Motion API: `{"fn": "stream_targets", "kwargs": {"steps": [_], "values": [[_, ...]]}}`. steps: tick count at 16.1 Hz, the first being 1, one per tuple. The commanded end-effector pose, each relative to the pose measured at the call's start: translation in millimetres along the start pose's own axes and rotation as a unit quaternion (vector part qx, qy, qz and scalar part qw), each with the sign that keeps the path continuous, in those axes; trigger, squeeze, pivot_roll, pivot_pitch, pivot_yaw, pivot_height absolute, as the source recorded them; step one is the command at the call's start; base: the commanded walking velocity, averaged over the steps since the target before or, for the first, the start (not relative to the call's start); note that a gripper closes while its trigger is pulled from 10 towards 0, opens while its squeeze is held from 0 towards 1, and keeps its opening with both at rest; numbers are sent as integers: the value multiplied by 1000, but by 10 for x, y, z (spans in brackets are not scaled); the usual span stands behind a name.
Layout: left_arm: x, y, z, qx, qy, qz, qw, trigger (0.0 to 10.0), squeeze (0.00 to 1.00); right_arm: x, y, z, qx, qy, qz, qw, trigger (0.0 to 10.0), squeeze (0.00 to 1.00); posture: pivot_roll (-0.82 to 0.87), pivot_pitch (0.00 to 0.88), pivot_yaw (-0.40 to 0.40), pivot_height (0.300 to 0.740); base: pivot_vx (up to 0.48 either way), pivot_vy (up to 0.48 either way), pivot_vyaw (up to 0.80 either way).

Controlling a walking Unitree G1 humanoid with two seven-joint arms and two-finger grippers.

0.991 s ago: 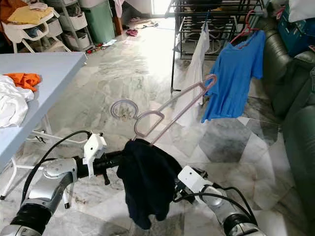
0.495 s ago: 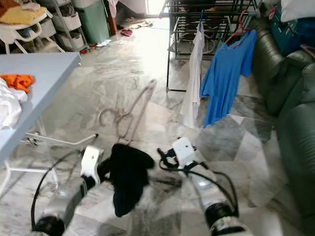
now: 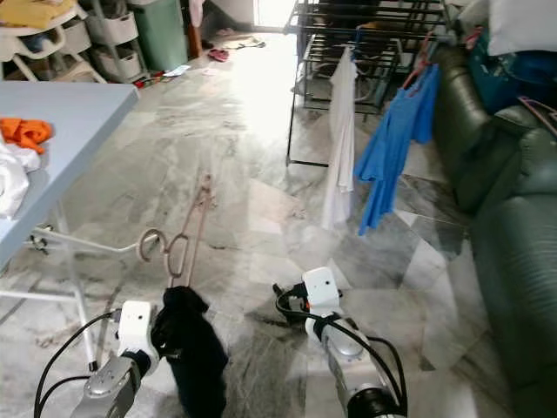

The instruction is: Hang hanger

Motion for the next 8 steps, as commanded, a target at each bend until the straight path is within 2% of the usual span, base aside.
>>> {"fn": "stream_targets", "kwargs": {"steps": [1,2,4,8], "values": [[-10,-33,117,-29,-1,-1,1000,10000,0,-8,-4,34,-4,-1,0,1000,10000,0,-65,0,-16,740,0,0,-800],[-18,-40,124,-29,-2,-3,1000,10000,0,-7,-8,41,-5,-2,-1,1000,10000,0,-68,0,-15,740,0,0,-800],[-44,-56,138,-28,-8,-15,999,10000,0,0,-15,59,-7,-2,-1,1000,10000,0,-77,0,-8,740,266,0,-459],[-99,-92,167,-29,-9,-28,999,10000,0,-2,-7,51,-5,1,-3,1000,10000,0,-96,0,10,740,292,0,0]]}}
Point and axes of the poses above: a point about 5 cm out from each wrist's last joint towards the gripper, its own y axis pointing back from the gripper into the wrist, its own z axis along the axis of the wrist's last joint, x = y × z, the point moved 2 cm from there along -y, pointing out of the wrist towards the gripper, and after that the axes turned 8 degrees about y, right-handed, at the moved point
